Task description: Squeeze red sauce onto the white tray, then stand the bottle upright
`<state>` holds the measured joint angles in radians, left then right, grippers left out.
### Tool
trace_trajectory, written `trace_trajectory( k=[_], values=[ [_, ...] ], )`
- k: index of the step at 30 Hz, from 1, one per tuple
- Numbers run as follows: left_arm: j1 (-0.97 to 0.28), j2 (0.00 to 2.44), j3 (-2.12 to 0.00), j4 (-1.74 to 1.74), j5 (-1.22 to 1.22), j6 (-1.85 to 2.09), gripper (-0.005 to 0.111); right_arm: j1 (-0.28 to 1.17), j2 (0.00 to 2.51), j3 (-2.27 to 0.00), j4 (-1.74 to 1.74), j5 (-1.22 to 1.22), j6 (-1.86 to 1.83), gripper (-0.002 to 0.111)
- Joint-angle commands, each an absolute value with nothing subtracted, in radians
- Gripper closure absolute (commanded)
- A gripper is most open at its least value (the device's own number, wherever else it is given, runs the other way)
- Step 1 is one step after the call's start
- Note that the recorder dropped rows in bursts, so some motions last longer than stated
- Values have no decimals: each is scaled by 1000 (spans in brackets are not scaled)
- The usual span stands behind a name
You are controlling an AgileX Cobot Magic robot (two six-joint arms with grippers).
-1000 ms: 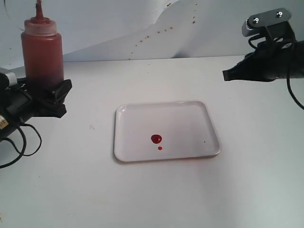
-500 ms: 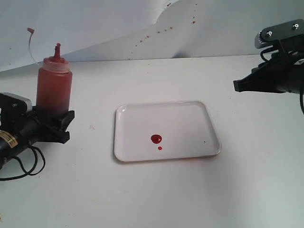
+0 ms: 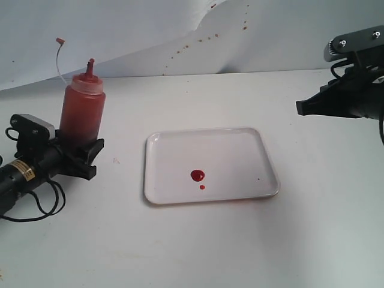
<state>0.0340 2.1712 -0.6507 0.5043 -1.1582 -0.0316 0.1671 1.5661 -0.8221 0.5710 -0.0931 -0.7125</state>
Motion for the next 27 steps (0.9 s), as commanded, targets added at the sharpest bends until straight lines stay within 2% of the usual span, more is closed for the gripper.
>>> trace_trajectory(
  k=[1, 6, 9, 13, 15, 20, 22, 27],
  values=[
    [36, 2202, -669, 512, -1221, -17, 107, 164, 1556, -820, 572, -96, -695, 108],
    [36, 2226, -669, 510, -1221, 10, 107, 198, 1556, -822, 572, -74, -675, 108],
    [36, 2229, -669, 512, -1221, 10, 107, 267, 1560, -848, 560, -51, -675, 108],
    [36, 2229, -669, 512, -1221, 10, 107, 342, 1613, -963, 613, 100, -668, 105],
    [36, 2229, -669, 512, -1221, 10, 107, 356, 1658, -1049, 660, 194, -668, 96],
    [36, 2229, -669, 530, -1221, 8, 107, 381, 1785, -1218, 789, 346, -706, 54],
    [36, 2229, -669, 530, -1221, 8, 107, 403, 1833, -1264, 830, 375, -782, 42],
    [36, 2229, -669, 530, -1221, 8, 107, 471, 1928, -1347, 930, 351, -845, 26]
  ],
)
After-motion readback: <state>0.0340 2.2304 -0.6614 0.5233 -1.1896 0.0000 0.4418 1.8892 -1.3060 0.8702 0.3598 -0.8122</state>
